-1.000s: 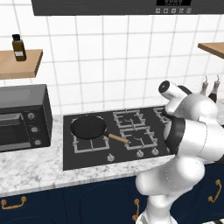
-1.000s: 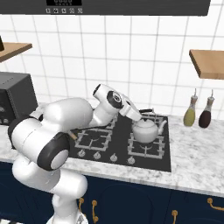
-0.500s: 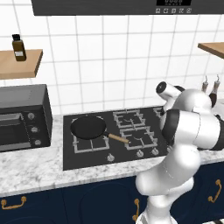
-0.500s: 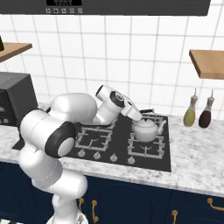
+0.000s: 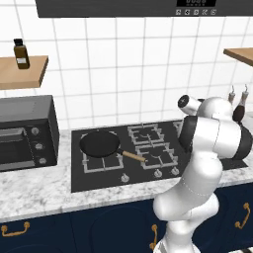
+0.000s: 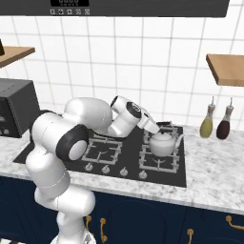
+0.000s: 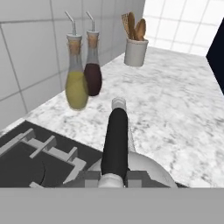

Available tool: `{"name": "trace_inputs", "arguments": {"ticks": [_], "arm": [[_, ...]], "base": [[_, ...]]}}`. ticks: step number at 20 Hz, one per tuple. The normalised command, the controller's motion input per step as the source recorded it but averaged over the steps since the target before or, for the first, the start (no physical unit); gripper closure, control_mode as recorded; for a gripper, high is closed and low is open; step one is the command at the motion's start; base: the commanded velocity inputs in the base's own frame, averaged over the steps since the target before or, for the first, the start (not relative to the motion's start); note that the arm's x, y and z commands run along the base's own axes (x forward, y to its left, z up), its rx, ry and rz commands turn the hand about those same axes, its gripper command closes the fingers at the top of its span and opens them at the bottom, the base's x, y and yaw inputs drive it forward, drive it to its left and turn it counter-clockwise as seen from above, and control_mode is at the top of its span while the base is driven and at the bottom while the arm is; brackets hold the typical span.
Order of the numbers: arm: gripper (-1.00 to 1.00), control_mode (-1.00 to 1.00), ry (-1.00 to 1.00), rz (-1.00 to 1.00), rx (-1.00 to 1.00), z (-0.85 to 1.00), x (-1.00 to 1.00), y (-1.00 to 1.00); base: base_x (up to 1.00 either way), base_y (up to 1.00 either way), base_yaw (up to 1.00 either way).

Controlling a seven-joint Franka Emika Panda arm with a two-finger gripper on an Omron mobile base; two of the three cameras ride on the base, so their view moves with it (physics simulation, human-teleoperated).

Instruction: Pick the kettle from the counter and place it on a stove burner. Then turn the burner on.

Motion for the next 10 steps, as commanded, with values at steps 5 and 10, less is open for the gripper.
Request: {"name": "trace_inputs", "arguments": {"ticks": [5,10], "arm": [[1.0,-1.0,-0.01,0.0,0.0,-0.24,0.32,-0.01],[1.0,-1.0,0.0,0.0,0.0,-0.33,0.04,-0.18]], "base": [[0.0,0.0,0.0],[0.0,0.0,0.0]]}}
